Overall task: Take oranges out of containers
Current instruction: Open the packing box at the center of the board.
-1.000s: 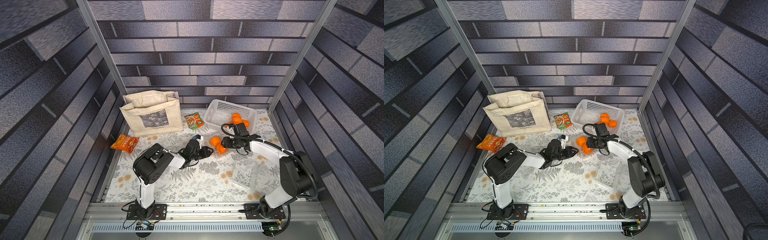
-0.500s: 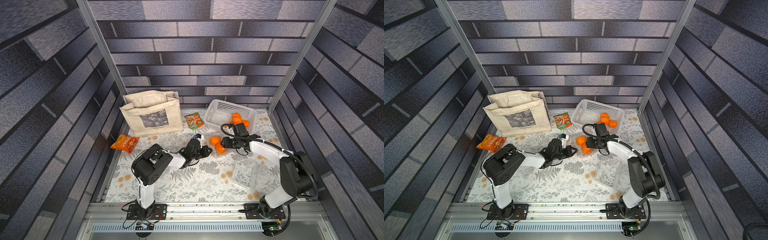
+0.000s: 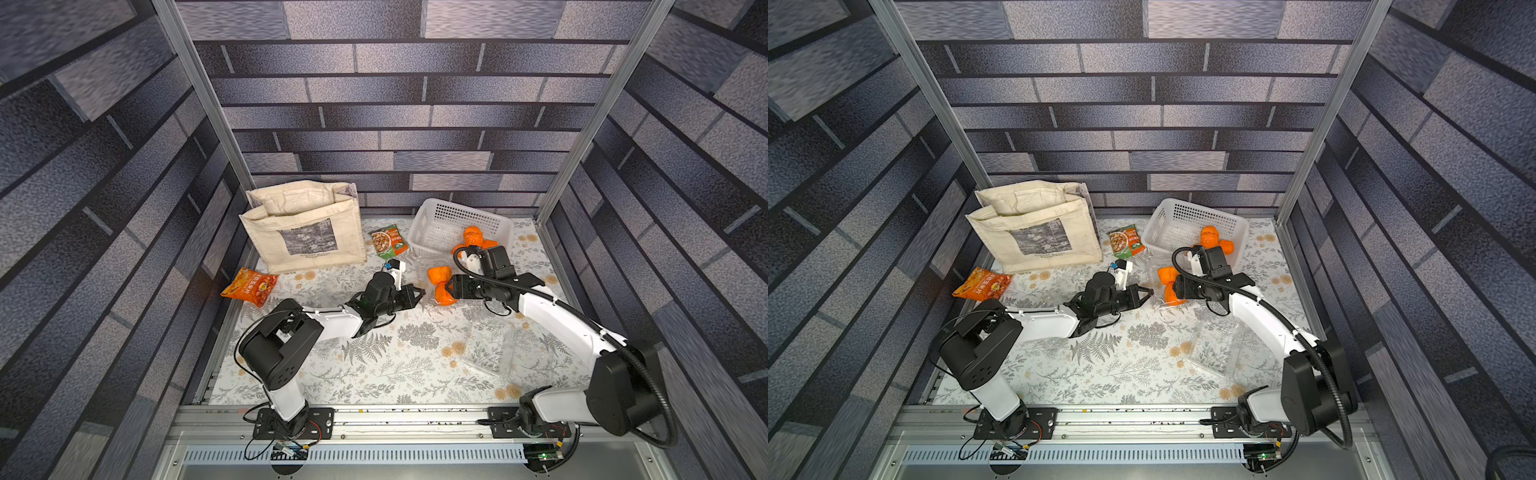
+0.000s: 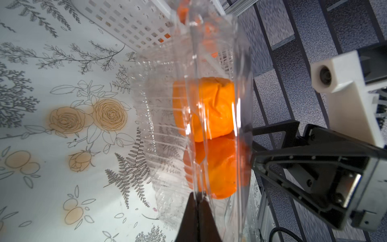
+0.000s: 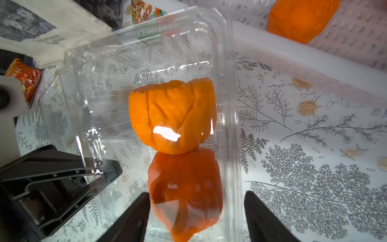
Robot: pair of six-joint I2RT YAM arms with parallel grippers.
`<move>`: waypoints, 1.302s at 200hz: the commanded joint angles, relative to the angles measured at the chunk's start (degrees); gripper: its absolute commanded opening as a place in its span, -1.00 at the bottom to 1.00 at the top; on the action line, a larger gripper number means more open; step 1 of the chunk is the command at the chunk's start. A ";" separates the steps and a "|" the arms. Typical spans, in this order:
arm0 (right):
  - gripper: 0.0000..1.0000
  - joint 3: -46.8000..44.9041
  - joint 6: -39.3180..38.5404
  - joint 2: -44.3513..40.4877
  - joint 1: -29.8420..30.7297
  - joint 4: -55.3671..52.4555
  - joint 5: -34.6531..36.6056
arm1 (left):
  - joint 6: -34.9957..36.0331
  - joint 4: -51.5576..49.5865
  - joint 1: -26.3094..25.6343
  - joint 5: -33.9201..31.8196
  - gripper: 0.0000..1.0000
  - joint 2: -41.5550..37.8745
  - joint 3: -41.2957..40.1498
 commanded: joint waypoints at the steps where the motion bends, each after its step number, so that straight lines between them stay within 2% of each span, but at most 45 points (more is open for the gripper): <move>1: 0.54 -1.90 -0.77 -3.43 -0.38 -3.88 1.23 | 2.52 -2.81 0.34 0.69 -1.00 -2.11 -0.47; 76: 0.58 -2.64 1.52 -11.46 -0.35 -6.07 3.50 | 2.60 -7.77 2.08 0.52 -1.00 -3.47 -0.76; 98: 0.56 -4.65 4.93 -12.44 0.07 -1.61 -2.22 | 2.88 -9.45 1.80 0.00 -1.00 -2.92 0.36; 112: 0.56 -5.66 7.39 -11.68 1.85 0.96 -4.07 | 2.85 -9.53 1.48 0.11 -1.00 -2.17 1.10; 139: 0.56 -7.26 9.74 -9.97 7.35 5.53 -3.06 | 3.01 -10.55 0.60 -0.34 -1.00 -0.94 2.82; 161: 0.55 -8.74 11.78 -7.68 9.18 9.12 -3.42 | 3.48 -11.56 -0.29 -0.82 -1.00 -0.93 3.74; 190: 0.53 -7.46 11.26 -2.61 12.48 9.98 -3.58 | 4.12 -12.45 -1.50 -1.06 -1.00 -0.75 4.93; 228: 0.44 -6.22 10.77 1.00 13.35 9.06 -1.20 | 3.16 -8.45 -2.41 -0.65 -1.00 -1.16 3.94; 260: 0.35 -5.62 9.96 2.76 14.07 8.19 0.49 | 3.00 -9.31 -3.16 -0.13 -1.00 -1.78 5.38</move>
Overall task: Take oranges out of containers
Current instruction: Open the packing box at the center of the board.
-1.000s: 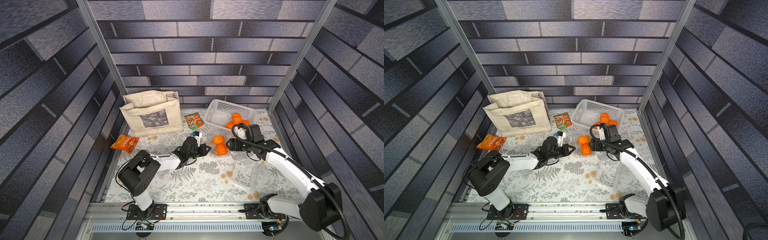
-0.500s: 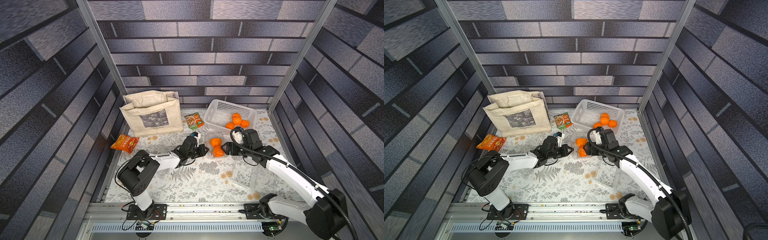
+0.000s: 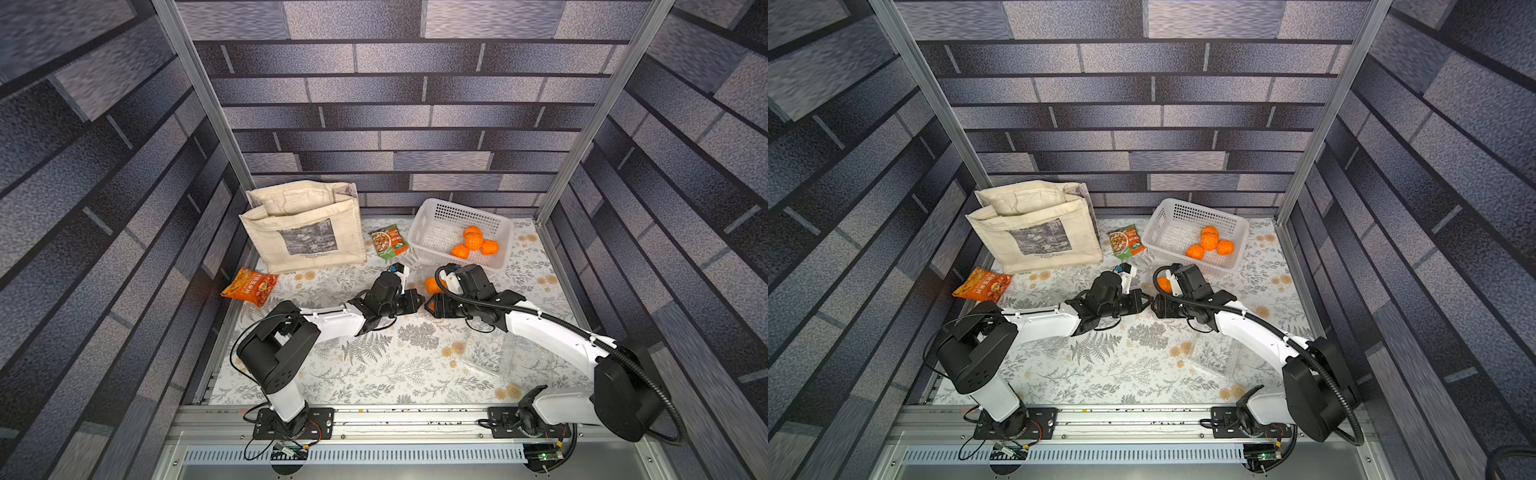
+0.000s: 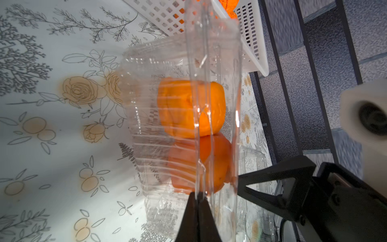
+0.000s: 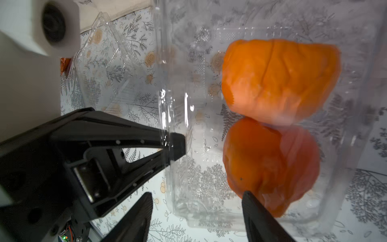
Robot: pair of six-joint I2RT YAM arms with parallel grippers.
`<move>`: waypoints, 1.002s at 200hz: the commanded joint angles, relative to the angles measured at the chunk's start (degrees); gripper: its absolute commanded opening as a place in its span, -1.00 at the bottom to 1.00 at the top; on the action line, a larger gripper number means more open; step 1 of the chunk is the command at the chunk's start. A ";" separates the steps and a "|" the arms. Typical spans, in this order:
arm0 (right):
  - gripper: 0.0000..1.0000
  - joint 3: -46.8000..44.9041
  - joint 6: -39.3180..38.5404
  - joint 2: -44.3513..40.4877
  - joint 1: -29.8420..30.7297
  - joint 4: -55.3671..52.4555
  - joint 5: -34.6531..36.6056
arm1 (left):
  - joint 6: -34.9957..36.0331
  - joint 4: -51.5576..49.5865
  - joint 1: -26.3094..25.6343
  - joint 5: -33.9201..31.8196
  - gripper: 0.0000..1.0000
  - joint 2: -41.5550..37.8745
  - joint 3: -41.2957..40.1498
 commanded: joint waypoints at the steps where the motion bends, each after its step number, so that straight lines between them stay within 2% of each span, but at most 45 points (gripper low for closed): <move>1: 0.35 1.30 -0.45 1.92 0.96 -0.33 1.99 | 0.43 2.82 -1.25 1.38 -1.00 -1.16 2.29; 57: 0.22 1.76 -0.63 5.01 1.52 -0.91 6.27 | 0.37 2.54 -4.73 0.20 -1.00 -2.69 3.63; 82: 0.05 2.71 -0.47 6.82 1.54 -0.91 6.70 | 2.33 0.32 -6.50 -1.18 -1.00 -3.67 4.46; 92: -0.11 3.16 -0.28 7.72 1.54 -0.90 6.58 | 3.25 -0.54 -6.73 -1.61 -1.00 -4.01 4.86; 113: -0.58 3.47 -0.30 9.19 1.65 0.00 5.51 | 3.71 -0.99 -6.89 -1.72 -1.00 -4.20 4.99; 126: -1.00 3.85 -0.30 9.78 1.61 0.10 5.25 | 3.55 -0.83 -6.73 -1.77 -1.00 -4.37 4.64; 166: -1.00 4.30 -1.61 9.79 1.49 -0.29 5.21 | 2.97 -0.72 -5.59 -0.68 -1.00 -4.27 3.90; 200: -1.00 3.48 -2.13 7.21 1.16 0.12 5.04 | -4.64 4.44 0.07 1.90 -1.00 -2.66 -1.42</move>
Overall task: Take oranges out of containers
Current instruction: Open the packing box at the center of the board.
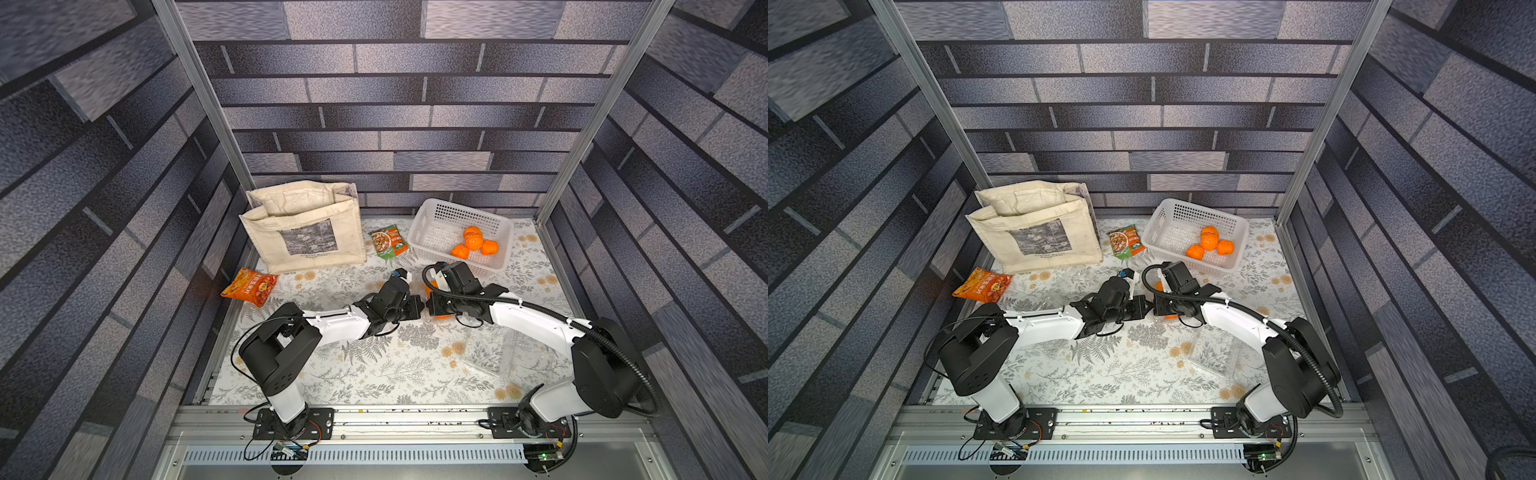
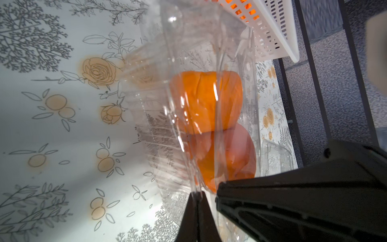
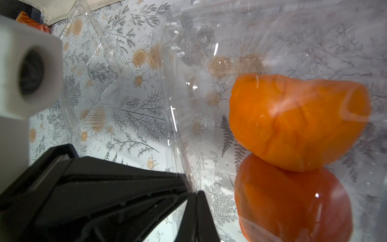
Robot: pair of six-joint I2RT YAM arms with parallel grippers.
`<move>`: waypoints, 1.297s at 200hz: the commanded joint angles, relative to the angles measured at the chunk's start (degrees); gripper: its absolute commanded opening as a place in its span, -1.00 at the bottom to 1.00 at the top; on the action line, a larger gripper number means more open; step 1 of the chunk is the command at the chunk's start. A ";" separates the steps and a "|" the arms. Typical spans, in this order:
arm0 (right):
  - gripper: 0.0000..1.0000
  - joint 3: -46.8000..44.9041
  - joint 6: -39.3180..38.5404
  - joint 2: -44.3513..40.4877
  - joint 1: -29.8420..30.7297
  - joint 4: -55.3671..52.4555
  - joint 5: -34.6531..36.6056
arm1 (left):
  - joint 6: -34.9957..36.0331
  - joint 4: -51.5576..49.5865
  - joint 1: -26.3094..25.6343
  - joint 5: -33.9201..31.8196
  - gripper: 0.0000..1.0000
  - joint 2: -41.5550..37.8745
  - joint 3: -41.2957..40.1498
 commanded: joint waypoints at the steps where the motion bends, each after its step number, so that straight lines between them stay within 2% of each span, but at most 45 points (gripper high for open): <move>1: -1.00 -0.89 -1.05 -0.47 -0.42 -0.66 1.47 | -4.94 10.22 2.73 7.16 -1.00 -2.60 -2.35; 15: -1.00 -1.37 -0.96 -2.11 -1.08 -0.63 0.84 | -5.20 9.61 4.91 6.91 -1.00 -2.12 -4.22; 58: -1.00 -6.28 1.06 -9.41 -8.23 -0.19 -2.43 | 2.65 -6.12 6.65 2.38 -1.00 -4.67 -2.22; 95: -1.00 -9.52 0.09 -14.58 -16.38 -1.98 -5.97 | 2.99 -6.68 8.74 2.16 -1.00 -5.53 -4.25; 121: -1.00 -9.71 -1.01 -15.70 -19.10 -3.75 -7.29 | 3.28 -7.56 9.51 2.34 -1.00 -6.07 -4.75; 146: -1.00 -7.93 -1.67 -14.72 -19.28 -6.62 -6.82 | 3.37 -6.54 9.59 3.31 -1.00 -6.67 -5.33; 153: -1.00 -7.33 -1.87 -14.51 -19.32 -7.71 -6.23 | 3.45 -6.55 9.55 3.31 -0.84 -6.89 -5.37; 163: -1.00 -6.63 -2.55 -14.41 -19.33 -9.11 -5.59 | 3.84 -6.93 9.57 3.13 -0.45 -7.19 -5.35; 180: -0.21 -5.57 -4.11 -15.34 -19.26 -10.79 -4.34 | 4.88 -7.27 9.55 2.84 0.01 -8.13 -5.29; 188: 0.09 -5.18 -5.08 -16.21 -19.26 -11.83 -3.18 | 5.33 -7.38 9.46 2.31 0.17 -8.69 -5.37; 198: 0.23 -4.58 -6.05 -17.52 -19.29 -13.08 -1.59 | 6.10 -7.38 9.31 1.68 0.47 -9.56 -5.51; 201: 0.24 -4.34 -6.41 -17.89 -19.27 -13.50 -1.05 | 6.26 -7.32 9.27 1.50 0.83 -9.89 -5.54; 204: 0.25 -4.15 -6.69 -18.29 -19.28 -13.78 -0.65 | 6.34 -7.23 9.19 1.28 0.98 -10.18 -5.67; 224: 0.32 -3.03 -8.12 -20.99 -19.26 -15.60 1.33 | 7.00 -6.07 9.18 0.94 1.00 -12.41 -6.50; 259: 0.36 -2.24 -8.17 -24.35 -19.27 -15.66 -0.95 | 7.08 -6.11 9.01 -1.61 1.00 -17.53 -8.72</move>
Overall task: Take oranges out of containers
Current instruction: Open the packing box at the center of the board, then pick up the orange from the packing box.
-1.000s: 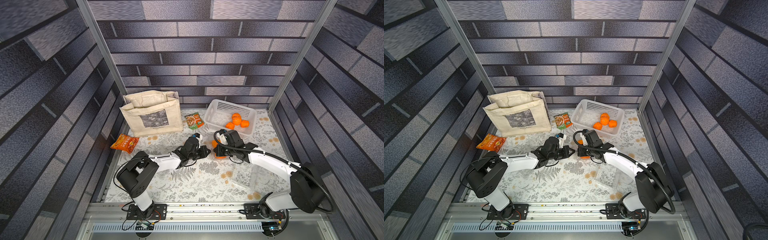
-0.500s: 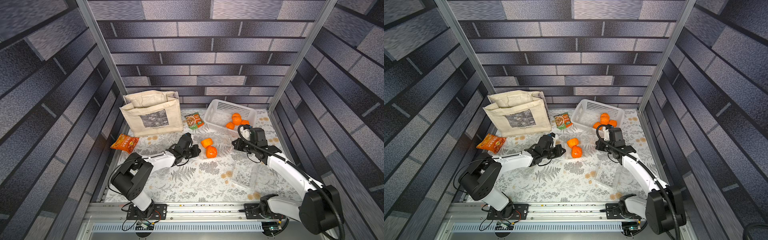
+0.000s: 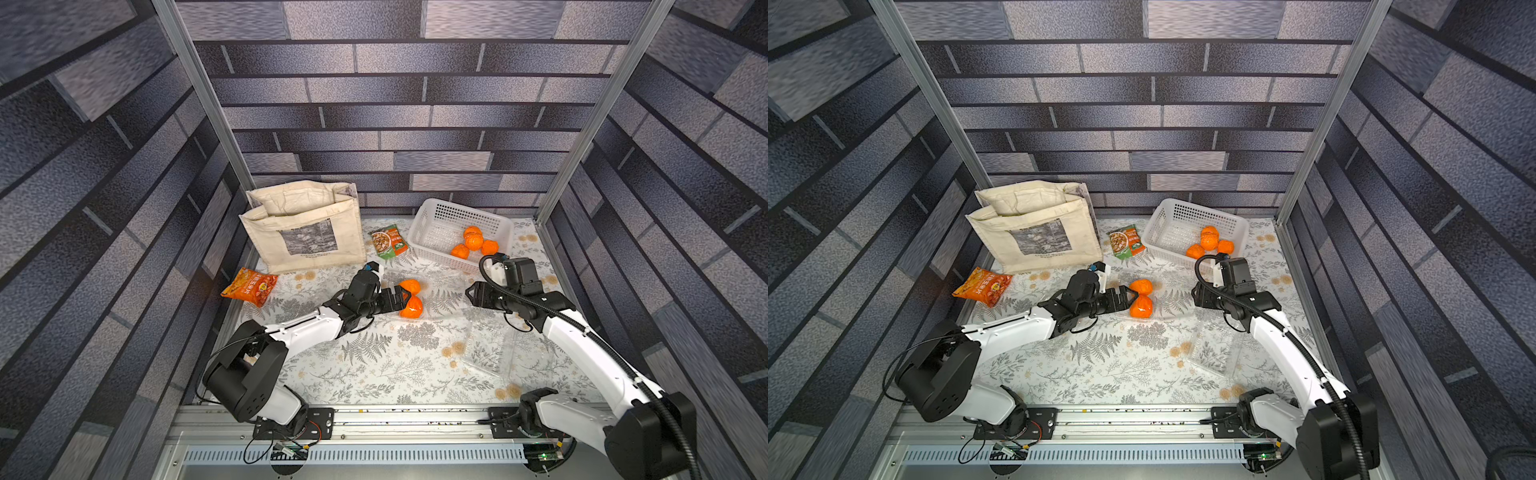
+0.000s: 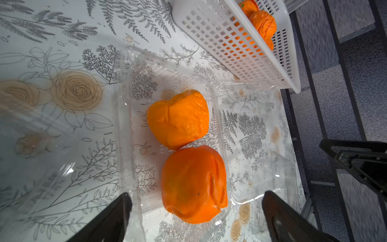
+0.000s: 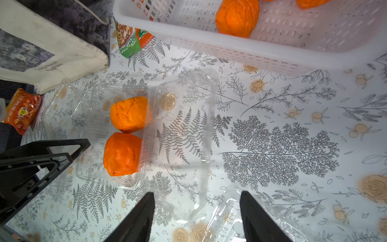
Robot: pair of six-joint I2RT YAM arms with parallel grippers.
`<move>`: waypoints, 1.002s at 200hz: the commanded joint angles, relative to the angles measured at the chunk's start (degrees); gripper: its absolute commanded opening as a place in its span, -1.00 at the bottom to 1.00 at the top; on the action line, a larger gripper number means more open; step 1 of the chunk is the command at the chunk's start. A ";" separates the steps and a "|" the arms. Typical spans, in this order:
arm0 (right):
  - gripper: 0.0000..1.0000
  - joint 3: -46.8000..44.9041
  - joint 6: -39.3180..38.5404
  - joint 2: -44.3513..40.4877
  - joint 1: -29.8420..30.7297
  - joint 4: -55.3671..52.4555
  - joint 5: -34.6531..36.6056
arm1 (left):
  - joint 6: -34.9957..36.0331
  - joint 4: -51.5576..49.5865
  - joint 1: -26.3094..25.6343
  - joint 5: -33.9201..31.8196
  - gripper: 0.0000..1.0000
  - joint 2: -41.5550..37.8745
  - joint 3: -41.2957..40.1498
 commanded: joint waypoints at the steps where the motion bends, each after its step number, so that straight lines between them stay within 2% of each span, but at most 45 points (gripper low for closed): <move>1: 0.37 1.72 -1.32 -2.36 0.38 -2.53 0.01 | 2.11 0.38 -0.37 -2.62 1.00 -4.39 -1.88; 18: 0.39 2.03 -0.41 -4.12 0.46 -2.07 -0.58 | 2.21 -0.70 -0.44 -5.58 1.00 -7.51 -3.46; 39: 0.40 1.88 2.37 -4.01 1.55 1.37 -5.44 | 2.33 -1.13 -0.51 -10.09 1.00 -11.25 -6.15; 50: 0.41 2.12 3.24 -2.52 4.29 2.80 -5.73 | 2.27 -1.09 -0.44 -11.53 1.00 -12.58 -7.41; 75: 0.49 4.87 2.52 3.37 13.95 4.27 -1.21 | 2.25 -0.12 -0.55 -12.72 1.00 -14.73 -9.62; 106: 0.53 7.59 3.86 12.01 19.09 8.42 -1.47 | 0.92 0.23 -0.73 -14.07 1.00 -17.53 -12.11; 150: 0.58 12.52 3.38 23.45 21.33 9.90 -0.72 | -0.12 1.10 -1.03 -16.10 1.00 -21.53 -15.70; 200: 0.58 17.50 1.86 31.98 23.13 8.06 -0.38 | -1.02 2.72 -1.11 -16.01 1.00 -20.53 -16.51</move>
